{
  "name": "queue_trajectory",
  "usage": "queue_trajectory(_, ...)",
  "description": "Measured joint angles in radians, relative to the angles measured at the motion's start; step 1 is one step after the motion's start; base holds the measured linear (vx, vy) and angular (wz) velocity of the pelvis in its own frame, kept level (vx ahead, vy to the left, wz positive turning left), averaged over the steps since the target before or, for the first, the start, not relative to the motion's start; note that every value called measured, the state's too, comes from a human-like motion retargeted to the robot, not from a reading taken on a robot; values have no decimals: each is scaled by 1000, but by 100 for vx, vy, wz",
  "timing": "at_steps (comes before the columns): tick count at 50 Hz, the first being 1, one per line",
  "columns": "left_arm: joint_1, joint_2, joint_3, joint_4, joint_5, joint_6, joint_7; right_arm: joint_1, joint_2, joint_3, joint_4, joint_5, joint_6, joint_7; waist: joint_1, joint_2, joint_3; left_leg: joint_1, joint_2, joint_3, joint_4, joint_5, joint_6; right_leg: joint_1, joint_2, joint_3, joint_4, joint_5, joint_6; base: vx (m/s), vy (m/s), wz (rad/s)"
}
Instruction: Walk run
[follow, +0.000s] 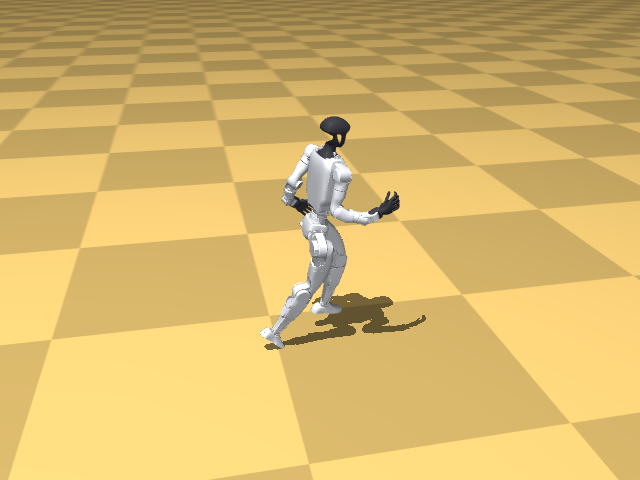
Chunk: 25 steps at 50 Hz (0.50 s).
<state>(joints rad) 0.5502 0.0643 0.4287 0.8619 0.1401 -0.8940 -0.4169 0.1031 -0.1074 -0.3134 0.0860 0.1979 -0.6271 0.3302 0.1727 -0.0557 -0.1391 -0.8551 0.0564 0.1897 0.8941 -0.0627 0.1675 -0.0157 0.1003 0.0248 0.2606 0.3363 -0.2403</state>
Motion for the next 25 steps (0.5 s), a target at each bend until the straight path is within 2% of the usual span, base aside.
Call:
queue_trajectory(2, 23, 9, 15, -79, -7, 8, 21, 65, -11, -36, 0, -78, -8, -37, 85, -58, 25, 14, -54, 28, -356, -42, 24, 102, -61, 31, 59, 187, 142, 206, -56, -126)
queue_trajectory(3, 14, 14, 2, -132, -25, 20, 35, 100, -2, -60, 9, -141, -9, -62, 114, -74, 50, 54, -103, -16, -529, -70, -4, 124, -87, 7, 165, 187, 187, 208, -44, -81)
queue_trajectory(4, -8, 11, -9, -190, -46, 36, 47, 130, 13, -62, 27, -201, -14, -87, 138, -90, 74, 84, -110, -33, -643, -90, -55, 152, -67, 68, 243, 187, 218, 301, -48, -78)
queue_trajectory(5, -37, 3, -18, -250, -68, 53, 59, 157, 31, -55, 49, -260, -21, -112, 159, -106, 99, 110, -97, -36, -728, -107, -117, 181, -24, 171, 308, 187, 242, 363, -51, -11)
queue_trajectory(6, -86, 2, -33, -310, -89, 78, 59, 171, 51, -35, 95, -308, -28, -140, 119, -70, 111, 134, -81, -94, -725, -135, -116, 197, 92, 179, 375, 187, 268, 355, -53, 51)
queue_trajectory(7, -136, 4, -52, -368, -110, 99, 56, 187, 71, -15, 144, -351, -34, -159, 87, -28, 123, 162, -51, -144, -708, -111, -139, 205, 200, 165, 446, 182, 284, 329, -56, 77)
queue_trajectory(8, -189, 9, -78, -425, -131, 110, 49, 205, 86, 7, 200, -384, -41, -160, 74, 30, 133, 197, 12, -182, -662, 17, -211, 199, 295, 103, 527, 165, 279, 341, -52, 54)
queue_trajectory(9, -224, 16, -124, -475, -151, 118, 40, 245, 99, 19, 267, -431, -51, -152, 37, 33, 124, 215, -30, -242, -542, -13, -186, 135, 299, -18, 665, 102, 229, 331, -42, 71)
queue_trajectory(10, -250, 23, -180, -520, -171, 123, 31, 296, 112, 26, 340, -484, -61, -138, -11, 7, 105, 226, -123, -315, -385, -121, -112, 42, 257, -168, 831, 17, 158, 296, -36, 127)
queue_trajectory(11, -313, 26, -252, -525, -187, 121, 55, 349, 132, 15, 429, -536, -51, -138, -56, 8, 80, 251, -135, -396, -331, -162, -152, -72, 235, -226, 962, -73, 120, 280, -48, 119)
queue_trajectory(12, -388, 25, -281, -519, -214, 123, 52, 392, 150, 15, 501, -565, -43, -134, -94, 2, 57, 276, -122, -407, -286, -209, -177, -190, 208, -257, 1066, -156, 95, 269, -78, 48)
queue_trajectory(13, -487, 16, -226, -490, -264, 134, -5, 416, 163, 38, 540, -548, -44, -123, -120, -18, 35, 301, -59, -278, -256, -267, -172, -319, 173, -234, 1119, -228, 92, 255, -92, -8)
queue_trajectory(15, -567, -44, -307, -479, -337, 144, -50, 491, 192, 28, 545, -445, -87, -66, -142, -20, -19, 467, -60, -222, -354, -312, -164, -491, 123, -217, 1012, -305, 77, 244, -88, -22)
queue_trajectory(17, -566, -51, -389, -520, -387, 148, -44, 534, 210, -33, 498, -380, -118, -51, -226, 29, -31, 633, -58, -244, -477, -146, -192, -611, 53, -189, 806, -341, 105, 234, -85, 43)
queue_trajectory(20, -518, -39, -457, -572, -386, 165, -48, 549, 200, -128, 397, -337, -173, -85, -383, 145, -25, 837, 35, -237, -643, 436, -310, -682, -84, -182, 391, -307, 152, 216, -65, 56)
queue_trajectory(21, -499, -37, -464, -580, -368, 180, -56, 541, 186, -145, 356, -339, -177, -100, -424, 172, -10, 882, 56, -214, -617, 526, -371, -670, -91, -144, 242, -316, 148, 204, -53, -27)
queue_trajectory(22, -482, -34, -463, -589, -349, 191, -68, 524, 172, -157, 313, -343, -175, -114, -456, 198, 11, 913, 69, -203, -554, 586, -415, -653, -85, -87, 103, -332, 138, 198, -47, -116)
queue_trajectory(23, -471, -31, -451, -599, -330, 195, -88, 489, 156, -159, 267, -352, -164, -126, -471, 224, 45, 918, 67, -218, -420, 586, -426, -626, -50, 6, -17, -362, 113, 198, -45, -145)
queue_trajectory(25, -448, -20, -444, -604, -299, 195, -120, 405, 129, -164, 171, -362, -139, -139, -501, 280, 96, 938, 77, -249, -294, 586, -429, -564, -55, 61, -206, -411, 74, 204, -49, -93)
